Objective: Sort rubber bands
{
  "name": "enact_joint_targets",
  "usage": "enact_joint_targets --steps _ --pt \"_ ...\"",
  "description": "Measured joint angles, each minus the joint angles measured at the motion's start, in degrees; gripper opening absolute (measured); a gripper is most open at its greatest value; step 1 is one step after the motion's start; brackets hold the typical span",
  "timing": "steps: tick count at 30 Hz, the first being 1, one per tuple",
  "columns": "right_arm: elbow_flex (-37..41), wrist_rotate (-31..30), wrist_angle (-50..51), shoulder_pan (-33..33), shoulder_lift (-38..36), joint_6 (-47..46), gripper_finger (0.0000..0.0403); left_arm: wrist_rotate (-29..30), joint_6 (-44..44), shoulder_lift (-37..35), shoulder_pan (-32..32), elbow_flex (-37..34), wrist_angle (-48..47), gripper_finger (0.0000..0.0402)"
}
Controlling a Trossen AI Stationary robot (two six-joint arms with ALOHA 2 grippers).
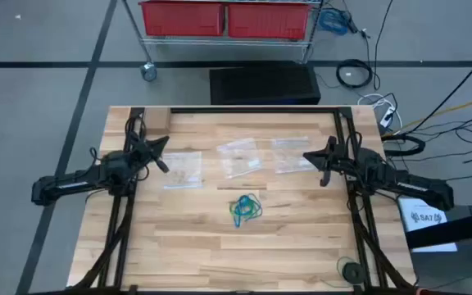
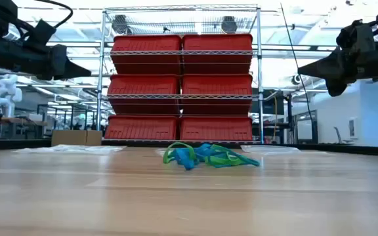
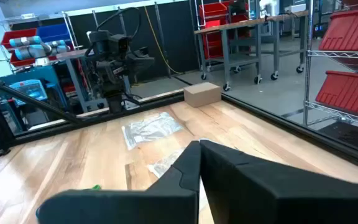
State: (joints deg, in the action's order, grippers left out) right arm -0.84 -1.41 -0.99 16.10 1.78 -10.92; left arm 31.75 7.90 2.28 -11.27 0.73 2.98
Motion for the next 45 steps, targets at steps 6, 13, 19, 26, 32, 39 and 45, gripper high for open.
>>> enact_joint_targets --steps 6,13,19,26,32,39,45 --pt "0.0 0.0 0.0 0.0 0.0 0.0 0.0 0.0 0.0 0.0 0.0 0.0 0.0 0.0004" --pt "0.0 0.0 0.0 0.0 0.0 0.0 0.0 0.0 0.0 0.0 0.0 0.0 0.0 0.0004" --pt "0.0 0.0 0.0 0.0 0.0 0.0 0.0 0.0 0.0 0.0 0.0 0.0 0.0 0.0004" --pt "0.0 0.0 0.0 0.0 0.0 0.0 0.0 0.0 0.0 0.0 0.0 0.0 0.0 0.0004" --pt "0.0 0.0 0.0 0.0 0.0 0.0 0.0 0.0 0.0 0.0 0.0 0.0 0.0 0.0004" --pt "0.0 0.0 0.0 0.0 0.0 0.0 0.0 -0.1 0.0 0.1 0.0 0.0 0.2 0.0004" --pt "0.0 0.0 0.0 0.0 0.0 0.0 0.0 -0.2 -3.1 0.0 0.0 0.0 4.1 0.0004"
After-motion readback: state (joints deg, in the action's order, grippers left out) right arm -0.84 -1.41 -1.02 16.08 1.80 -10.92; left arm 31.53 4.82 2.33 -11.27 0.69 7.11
